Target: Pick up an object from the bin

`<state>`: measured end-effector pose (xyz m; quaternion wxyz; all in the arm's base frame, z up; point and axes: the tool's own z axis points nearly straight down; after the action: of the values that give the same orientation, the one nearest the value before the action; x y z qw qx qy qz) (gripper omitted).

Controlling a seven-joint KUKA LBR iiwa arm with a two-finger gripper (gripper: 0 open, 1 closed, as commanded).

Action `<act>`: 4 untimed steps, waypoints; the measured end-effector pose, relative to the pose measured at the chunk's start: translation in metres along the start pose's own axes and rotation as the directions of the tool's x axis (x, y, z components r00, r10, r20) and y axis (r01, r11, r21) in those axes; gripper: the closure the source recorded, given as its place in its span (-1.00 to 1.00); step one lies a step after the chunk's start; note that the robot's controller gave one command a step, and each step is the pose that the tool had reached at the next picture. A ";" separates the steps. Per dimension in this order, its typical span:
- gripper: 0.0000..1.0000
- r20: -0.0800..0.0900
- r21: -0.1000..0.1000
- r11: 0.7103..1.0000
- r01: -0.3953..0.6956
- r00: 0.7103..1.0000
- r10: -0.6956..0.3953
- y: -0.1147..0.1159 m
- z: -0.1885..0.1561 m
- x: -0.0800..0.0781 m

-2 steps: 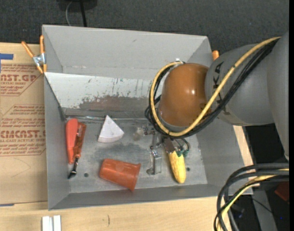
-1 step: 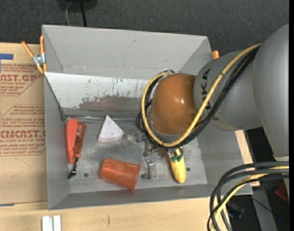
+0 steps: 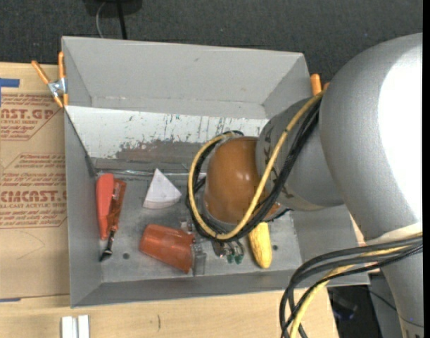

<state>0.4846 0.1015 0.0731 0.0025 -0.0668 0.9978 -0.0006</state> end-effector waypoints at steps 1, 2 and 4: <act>1.00 0.000 0.000 1.000 0.000 1.000 0.000 0.000 0.000 0.000; 1.00 0.001 0.000 0.998 0.062 0.998 -0.062 -0.007 -0.089 0.003; -1.00 0.001 0.000 0.998 0.063 0.998 -0.063 -0.007 -0.089 0.003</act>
Offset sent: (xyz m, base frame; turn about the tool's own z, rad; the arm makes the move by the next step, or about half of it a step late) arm -0.0023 -0.0079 0.0894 -0.0624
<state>0.4824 0.0939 0.1619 0.0029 -0.0980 0.9952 -0.0007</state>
